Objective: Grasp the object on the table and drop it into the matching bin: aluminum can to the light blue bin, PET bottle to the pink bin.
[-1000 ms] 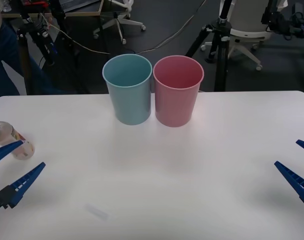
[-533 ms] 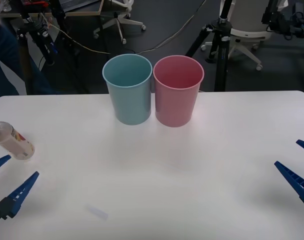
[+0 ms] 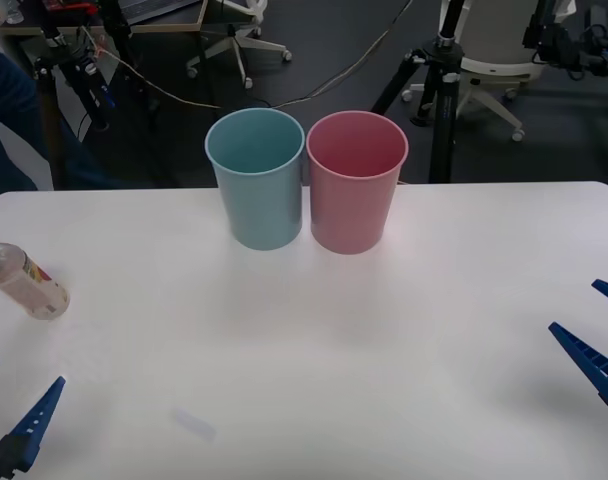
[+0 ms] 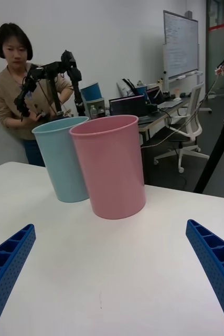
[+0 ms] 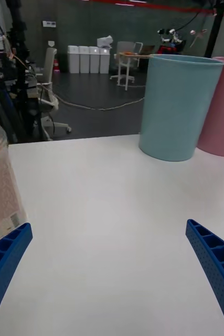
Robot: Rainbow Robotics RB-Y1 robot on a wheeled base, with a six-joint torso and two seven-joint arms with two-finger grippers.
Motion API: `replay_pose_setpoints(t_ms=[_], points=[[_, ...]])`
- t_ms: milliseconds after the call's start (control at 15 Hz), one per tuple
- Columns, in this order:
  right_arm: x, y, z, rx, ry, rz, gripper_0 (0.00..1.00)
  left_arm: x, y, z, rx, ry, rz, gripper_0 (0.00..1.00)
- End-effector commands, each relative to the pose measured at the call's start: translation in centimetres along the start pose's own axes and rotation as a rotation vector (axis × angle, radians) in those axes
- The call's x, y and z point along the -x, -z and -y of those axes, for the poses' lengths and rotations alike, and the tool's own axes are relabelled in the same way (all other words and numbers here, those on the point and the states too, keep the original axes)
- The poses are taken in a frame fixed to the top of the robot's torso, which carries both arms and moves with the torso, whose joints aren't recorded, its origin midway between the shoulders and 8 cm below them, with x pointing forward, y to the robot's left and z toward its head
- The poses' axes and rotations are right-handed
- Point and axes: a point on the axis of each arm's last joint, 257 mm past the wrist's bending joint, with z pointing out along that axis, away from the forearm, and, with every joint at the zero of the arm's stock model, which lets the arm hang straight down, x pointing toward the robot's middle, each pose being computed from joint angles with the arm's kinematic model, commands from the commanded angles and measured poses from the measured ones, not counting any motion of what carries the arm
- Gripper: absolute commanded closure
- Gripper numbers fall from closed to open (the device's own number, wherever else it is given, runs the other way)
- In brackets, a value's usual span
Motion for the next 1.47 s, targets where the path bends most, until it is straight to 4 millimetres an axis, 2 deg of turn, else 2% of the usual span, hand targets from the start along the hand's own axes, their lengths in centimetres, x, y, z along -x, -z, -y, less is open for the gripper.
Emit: replay_pose_setpoints(t_ms=[67,200,400,533,1000,1333,1467], points=[[0.0,0.0,0.0,0.000,0.000,0.000,0.00,-1.4,1.0,-1.9,0.059,-0.020,-0.010,0.00],[0.0,0.0,0.0,0.000,0.000,0.000,0.00,-1.9,0.6,-3.4,0.087,-0.018,-0.006,0.00],[0.0,0.0,0.0,0.000,0.000,0.000,0.00,-3.0,-1.5,-4.8,0.103,-0.007,0.001,0.00],[0.0,0.0,0.0,0.000,0.000,0.000,0.00,-3.1,-2.6,-5.8,0.113,-0.018,0.007,0.00],[0.0,0.0,0.0,0.000,0.000,0.000,0.00,-2.6,-6.3,-11.1,0.188,-0.057,0.024,0.00],[0.0,0.0,0.0,0.000,0.000,0.000,0.00,-1.6,-10.5,-11.7,0.184,-0.025,0.068,0.00],[0.0,0.0,0.0,0.000,0.000,0.000,0.00,-1.3,-11.1,-12.3,0.197,-0.024,0.067,0.00]])
